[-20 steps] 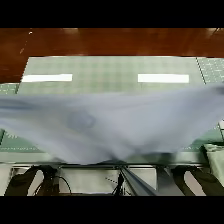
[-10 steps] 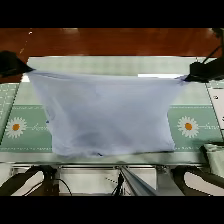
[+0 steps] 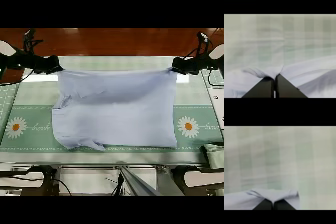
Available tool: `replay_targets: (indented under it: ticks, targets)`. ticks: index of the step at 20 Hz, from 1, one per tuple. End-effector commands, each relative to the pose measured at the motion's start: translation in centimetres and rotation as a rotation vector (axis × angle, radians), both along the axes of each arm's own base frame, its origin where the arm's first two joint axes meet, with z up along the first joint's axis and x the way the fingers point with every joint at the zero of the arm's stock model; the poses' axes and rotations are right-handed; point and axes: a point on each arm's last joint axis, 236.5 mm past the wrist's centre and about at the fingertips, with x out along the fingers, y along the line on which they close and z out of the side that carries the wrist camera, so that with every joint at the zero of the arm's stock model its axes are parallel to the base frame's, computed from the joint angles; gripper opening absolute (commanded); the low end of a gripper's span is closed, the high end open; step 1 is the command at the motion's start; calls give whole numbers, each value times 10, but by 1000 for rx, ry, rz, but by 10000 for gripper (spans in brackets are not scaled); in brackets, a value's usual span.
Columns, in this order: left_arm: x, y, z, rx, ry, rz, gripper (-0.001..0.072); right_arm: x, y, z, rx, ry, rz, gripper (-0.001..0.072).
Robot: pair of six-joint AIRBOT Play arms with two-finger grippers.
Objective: Fold the shirts.
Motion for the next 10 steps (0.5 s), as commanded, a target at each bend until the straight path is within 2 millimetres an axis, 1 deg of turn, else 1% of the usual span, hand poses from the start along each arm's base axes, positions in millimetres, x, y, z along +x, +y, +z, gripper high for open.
replay_targets:
  ticks: [1,3,5,7,8,9,10]
  targets:
    - [41,3,-12,-17,-103,91,30,34,-12,-7,17,-105,-95,25]
    - [49,-1,-23,-12,-109,98,30,34,-12,-20,19,-79,-94,25]
    - [45,-6,-44,-16,-55,82,30,27,-9,-33,25,-28,-80,25]
    - [29,-11,-64,-24,36,42,30,13,-5,-42,34,38,-59,25]
    - [18,-12,-69,-24,82,18,30,3,-3,-45,40,82,-41,25]
    - [6,-11,-70,-26,126,-6,30,-11,-2,-46,36,130,1,25]
    - [-11,-11,-70,-34,180,-46,30,-27,-2,-45,23,177,56,25]
